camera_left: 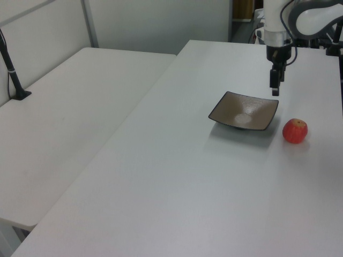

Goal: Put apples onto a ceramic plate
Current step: 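Move the gripper over the red apple and lower it around the apple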

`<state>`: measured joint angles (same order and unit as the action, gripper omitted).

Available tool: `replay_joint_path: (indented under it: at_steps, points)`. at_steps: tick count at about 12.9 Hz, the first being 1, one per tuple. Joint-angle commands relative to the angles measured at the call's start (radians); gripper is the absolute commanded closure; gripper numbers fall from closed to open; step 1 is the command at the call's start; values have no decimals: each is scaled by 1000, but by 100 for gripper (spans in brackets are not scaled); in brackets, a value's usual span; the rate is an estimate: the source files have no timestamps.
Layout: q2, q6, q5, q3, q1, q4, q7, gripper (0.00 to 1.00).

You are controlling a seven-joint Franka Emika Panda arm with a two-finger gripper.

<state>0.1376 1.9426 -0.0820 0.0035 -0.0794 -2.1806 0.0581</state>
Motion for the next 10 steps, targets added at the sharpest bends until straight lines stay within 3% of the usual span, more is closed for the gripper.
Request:
replay_joint_path:
  at_steps: [1,10]
  points:
    - [98,10,2,-5,-32,-145,-18,0]
    - [53,93,11,23,-102,-266,-3,0]
